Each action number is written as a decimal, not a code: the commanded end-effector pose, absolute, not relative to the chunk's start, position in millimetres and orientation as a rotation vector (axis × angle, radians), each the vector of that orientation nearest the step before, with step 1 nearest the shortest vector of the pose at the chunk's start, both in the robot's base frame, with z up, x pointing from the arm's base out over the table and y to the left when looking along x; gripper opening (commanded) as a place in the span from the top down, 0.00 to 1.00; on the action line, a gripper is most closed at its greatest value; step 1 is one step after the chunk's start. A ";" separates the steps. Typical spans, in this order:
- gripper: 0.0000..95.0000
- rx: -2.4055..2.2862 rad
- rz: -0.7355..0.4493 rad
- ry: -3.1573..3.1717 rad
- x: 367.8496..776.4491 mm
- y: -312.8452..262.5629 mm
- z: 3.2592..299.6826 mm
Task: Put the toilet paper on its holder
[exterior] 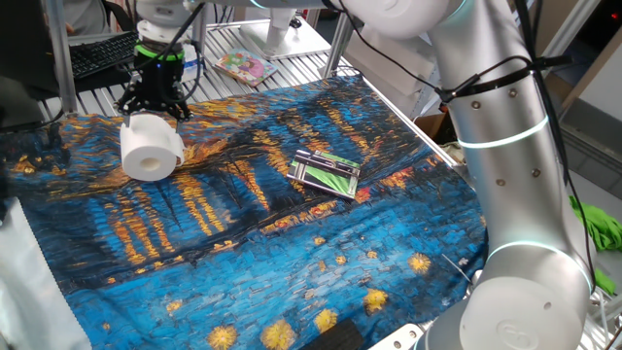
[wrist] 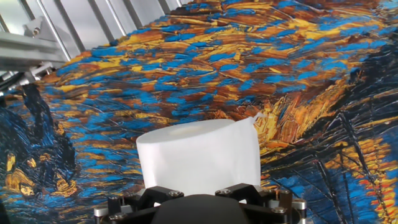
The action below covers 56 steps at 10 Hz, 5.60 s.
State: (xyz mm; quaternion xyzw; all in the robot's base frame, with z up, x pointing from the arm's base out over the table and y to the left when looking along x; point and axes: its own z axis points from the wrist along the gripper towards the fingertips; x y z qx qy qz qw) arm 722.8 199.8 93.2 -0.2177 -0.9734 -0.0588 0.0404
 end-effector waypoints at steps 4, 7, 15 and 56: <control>0.00 -0.673 -0.205 -2.972 724.0 200.3 93.6; 0.00 -0.662 -0.187 -2.972 724.0 200.3 93.6; 0.00 -0.620 -0.157 -2.969 724.0 200.3 93.6; 0.00 -0.540 -0.049 -3.035 735.0 202.9 66.7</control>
